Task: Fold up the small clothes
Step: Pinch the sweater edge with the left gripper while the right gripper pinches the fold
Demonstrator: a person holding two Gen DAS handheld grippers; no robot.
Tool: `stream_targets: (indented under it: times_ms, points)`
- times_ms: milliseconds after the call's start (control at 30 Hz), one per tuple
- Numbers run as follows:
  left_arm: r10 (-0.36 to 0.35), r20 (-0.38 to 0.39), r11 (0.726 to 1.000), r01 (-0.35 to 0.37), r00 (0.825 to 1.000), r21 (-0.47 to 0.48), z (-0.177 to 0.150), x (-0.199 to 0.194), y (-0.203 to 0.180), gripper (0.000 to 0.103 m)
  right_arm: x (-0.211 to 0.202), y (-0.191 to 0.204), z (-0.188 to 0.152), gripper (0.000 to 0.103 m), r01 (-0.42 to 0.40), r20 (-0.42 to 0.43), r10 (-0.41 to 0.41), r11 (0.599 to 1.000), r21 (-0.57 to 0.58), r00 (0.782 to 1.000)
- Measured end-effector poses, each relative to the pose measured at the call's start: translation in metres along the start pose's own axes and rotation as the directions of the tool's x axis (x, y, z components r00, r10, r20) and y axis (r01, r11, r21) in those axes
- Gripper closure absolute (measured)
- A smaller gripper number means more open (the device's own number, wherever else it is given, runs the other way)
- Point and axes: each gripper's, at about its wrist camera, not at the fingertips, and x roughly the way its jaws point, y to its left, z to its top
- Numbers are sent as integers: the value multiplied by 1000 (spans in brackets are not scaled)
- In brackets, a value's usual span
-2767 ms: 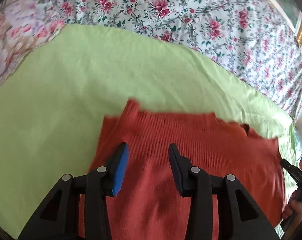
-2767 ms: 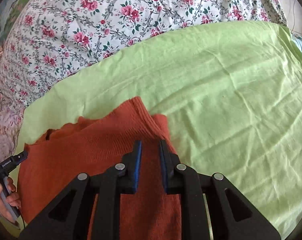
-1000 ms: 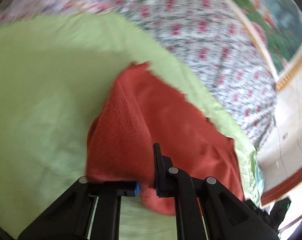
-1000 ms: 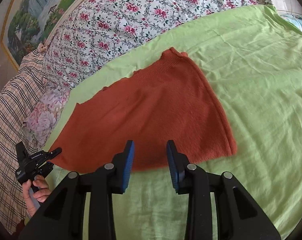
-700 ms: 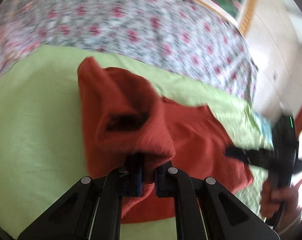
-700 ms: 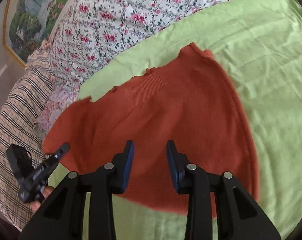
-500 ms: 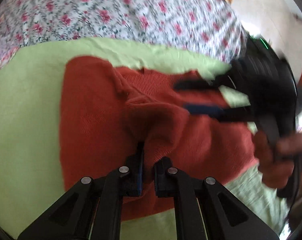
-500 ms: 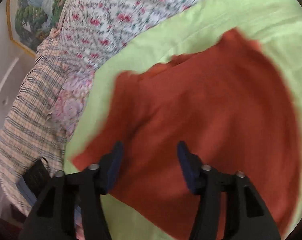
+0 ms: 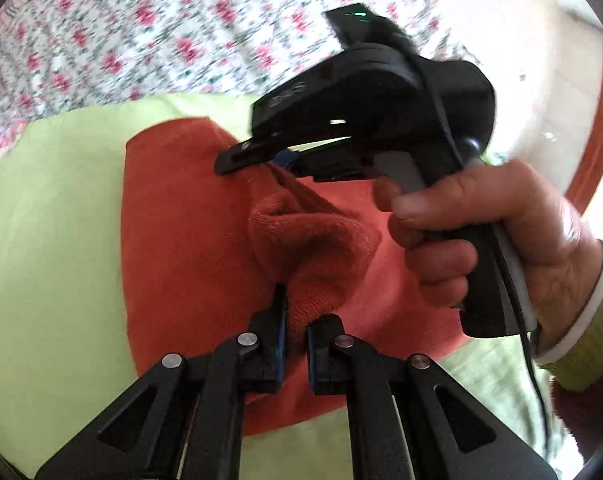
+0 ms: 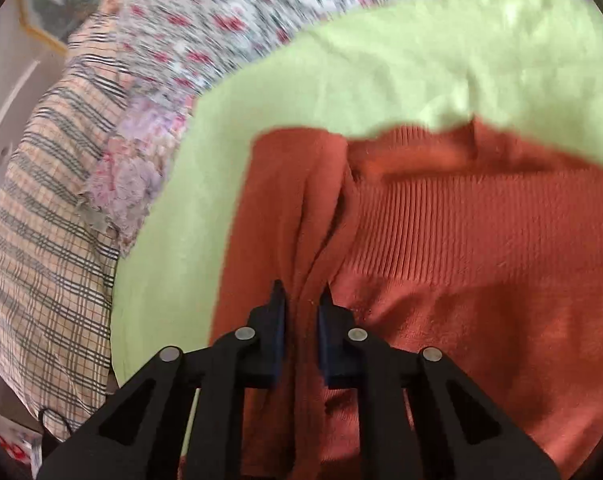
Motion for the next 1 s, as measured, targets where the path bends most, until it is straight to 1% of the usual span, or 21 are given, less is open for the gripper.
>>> stream_targets:
  times_ms: [67,133,167,233,300,367,467,567,633,700,767,833,900,967,1000]
  points:
    - [-58,5,998,58,998,4,8,-1,-16,97,-31,1,-2,89,-2,53,3,1000,-21,999]
    - [-113,5,994,113,994,7,14,4,-33,97,-58,-2,-5,89,29,93,-25,999,-41,995]
    - [-148,1,989,148,989,10,17,8,-46,97,-76,-6,-9,89,66,119,-59,996,-54,991]
    - [-195,-8,981,195,981,25,18,17,-66,97,-104,-18,-16,89,133,156,-122,989,-60,980]
    - [-232,-35,972,234,972,39,15,32,-88,96,-123,-36,-23,89,176,170,-169,984,-28,971]
    - [-247,-83,967,251,966,43,10,50,-105,96,-136,-63,-32,89,211,165,-212,977,27,963]
    - [-248,-125,966,254,961,41,2,67,-115,96,-140,-95,-45,89,257,138,-266,963,83,954]
    - [-255,-125,965,260,959,27,2,70,-114,96,-143,-113,-55,89,247,136,-262,962,117,955]
    - [-266,-120,962,271,956,21,9,71,-110,96,-146,-114,-55,89,238,150,-254,964,117,955]
    - [-280,-117,959,284,953,21,11,71,-106,96,-153,-109,-55,89,243,174,-257,965,102,951]
    - [-279,-144,958,285,950,23,8,80,-115,95,-156,-107,-56,89,262,188,-274,961,88,943]
    - [-280,-165,959,284,946,6,0,82,-113,91,-152,-111,-60,89,292,179,-304,952,88,936]
    - [-289,-168,957,291,943,-8,-1,79,-107,88,-144,-117,-66,87,333,159,-343,939,87,926]
    - [-307,-175,951,308,935,-20,2,76,-99,80,-144,-118,-71,86,334,171,-345,938,91,923]
    - [-314,-175,949,315,933,-27,1,70,-94,71,-146,-118,-73,83,333,177,-345,938,98,922]
